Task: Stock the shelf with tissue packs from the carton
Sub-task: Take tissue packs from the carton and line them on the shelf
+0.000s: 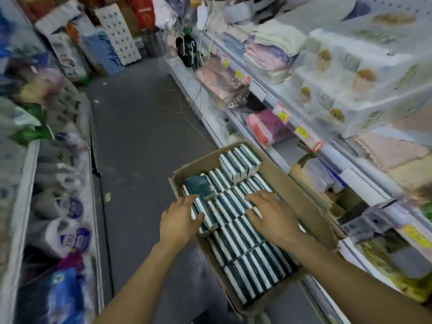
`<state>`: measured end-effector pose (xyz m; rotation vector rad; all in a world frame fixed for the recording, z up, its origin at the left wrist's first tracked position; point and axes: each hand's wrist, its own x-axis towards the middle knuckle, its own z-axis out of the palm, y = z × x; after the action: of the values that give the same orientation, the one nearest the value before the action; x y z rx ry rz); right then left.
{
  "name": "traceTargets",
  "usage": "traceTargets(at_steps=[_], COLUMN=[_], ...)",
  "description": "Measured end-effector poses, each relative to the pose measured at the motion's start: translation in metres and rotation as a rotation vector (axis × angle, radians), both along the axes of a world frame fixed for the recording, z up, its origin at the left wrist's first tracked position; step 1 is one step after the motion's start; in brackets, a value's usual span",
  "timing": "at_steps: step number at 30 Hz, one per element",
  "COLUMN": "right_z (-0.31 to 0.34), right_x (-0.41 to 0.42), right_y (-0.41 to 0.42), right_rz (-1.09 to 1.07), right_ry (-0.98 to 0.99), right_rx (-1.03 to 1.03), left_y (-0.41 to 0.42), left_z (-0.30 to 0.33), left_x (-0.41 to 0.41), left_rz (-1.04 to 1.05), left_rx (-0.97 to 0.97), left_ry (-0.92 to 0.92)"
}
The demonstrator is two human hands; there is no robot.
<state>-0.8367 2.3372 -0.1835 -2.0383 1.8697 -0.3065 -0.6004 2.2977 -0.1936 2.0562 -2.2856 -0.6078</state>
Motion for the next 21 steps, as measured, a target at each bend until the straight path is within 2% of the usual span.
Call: traceTargets(at_steps=[6,11,15,18,21], right_z=[-0.061,-0.114,-0.139,-0.152,-0.161], right_x=[0.04,0.076,0.084,0.083,0.079], right_y=[-0.047,-0.065,-0.068,-0.068,-0.069], right_rz=[0.067,0.049,0.017,-0.006,-0.094], right_ry=[-0.035,-0.087,-0.085,-0.081,-0.129], right_rx=[0.16,0.339,0.448,0.49,0.479], left_y=[-0.037,-0.063,-0.073,-0.081,-0.087], left_z=[-0.058,-0.094,-0.108,-0.114,-0.117], left_x=[0.001,-0.001,-0.002,-0.004,-0.008], left_rz=[-0.047,-0.147,-0.223,-0.276,-0.269], left_rx=[0.109,0.06,0.094,0.092,0.115], left_ry=[-0.223,-0.463,-0.61,-0.651,-0.569])
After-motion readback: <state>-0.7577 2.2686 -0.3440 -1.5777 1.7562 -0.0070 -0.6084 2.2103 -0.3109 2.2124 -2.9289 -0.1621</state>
